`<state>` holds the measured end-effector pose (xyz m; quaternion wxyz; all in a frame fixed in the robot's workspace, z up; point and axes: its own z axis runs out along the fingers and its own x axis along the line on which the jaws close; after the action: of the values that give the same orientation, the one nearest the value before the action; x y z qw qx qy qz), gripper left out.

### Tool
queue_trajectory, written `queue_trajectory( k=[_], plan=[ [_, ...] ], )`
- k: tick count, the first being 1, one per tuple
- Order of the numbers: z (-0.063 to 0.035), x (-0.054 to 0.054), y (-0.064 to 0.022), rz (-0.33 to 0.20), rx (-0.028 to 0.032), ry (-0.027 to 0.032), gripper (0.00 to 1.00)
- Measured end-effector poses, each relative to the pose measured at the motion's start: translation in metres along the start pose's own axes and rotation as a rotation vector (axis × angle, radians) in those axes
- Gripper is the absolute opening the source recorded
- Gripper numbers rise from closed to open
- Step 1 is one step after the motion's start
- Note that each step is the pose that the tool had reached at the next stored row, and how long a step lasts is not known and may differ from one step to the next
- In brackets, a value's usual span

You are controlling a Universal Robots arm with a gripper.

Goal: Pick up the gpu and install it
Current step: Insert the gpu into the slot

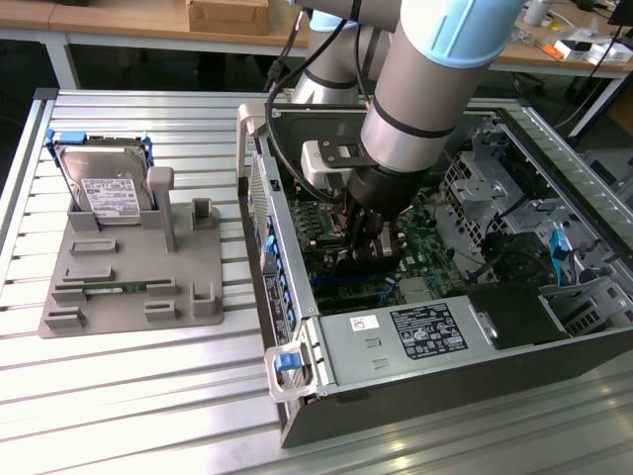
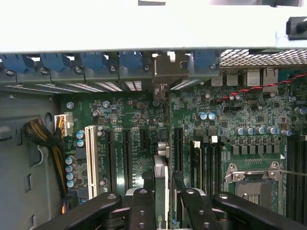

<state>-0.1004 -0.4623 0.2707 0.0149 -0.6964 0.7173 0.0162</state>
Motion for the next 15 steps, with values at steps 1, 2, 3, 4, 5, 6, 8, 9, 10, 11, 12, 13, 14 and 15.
queue_trajectory(
  k=[1, 2, 3, 4, 5, 6, 8, 9, 10, 11, 12, 13, 14, 15],
  plan=[
    [-0.0010, 0.0001, 0.0000, 0.000, -0.0004, 0.0011, 0.25],
    [-0.0017, 0.0000, 0.0000, 0.000, -0.0005, 0.0011, 0.25],
    [-0.0018, 0.0000, 0.0000, 0.000, -0.0005, 0.0011, 0.25],
    [-0.0021, 0.0000, 0.0001, 0.000, -0.0007, 0.0015, 0.25],
    [-0.0021, 0.0000, 0.0001, 0.000, -0.0007, 0.0015, 0.25],
    [-0.0022, -0.0006, 0.0001, -0.002, -0.0009, 0.0018, 0.25],
    [-0.0020, -0.0014, 0.0001, -0.007, -0.0010, 0.0015, 0.25],
    [-0.0020, -0.0014, 0.0001, -0.007, -0.0010, 0.0014, 0.25],
    [-0.0020, -0.0014, 0.0001, -0.007, -0.0011, 0.0016, 0.25],
    [-0.0019, -0.0014, 0.0001, -0.007, -0.0011, 0.0017, 0.25],
    [-0.0016, -0.0014, 0.0001, -0.007, -0.0010, 0.0015, 0.25],
    [-0.0013, -0.0014, 0.0001, -0.007, -0.0010, 0.0014, 0.25],
    [-0.0012, -0.0014, 0.0001, -0.007, -0.0010, 0.0015, 0.25],
    [-0.0009, -0.0014, 0.0001, -0.007, -0.0010, 0.0015, 0.25]
  ],
)
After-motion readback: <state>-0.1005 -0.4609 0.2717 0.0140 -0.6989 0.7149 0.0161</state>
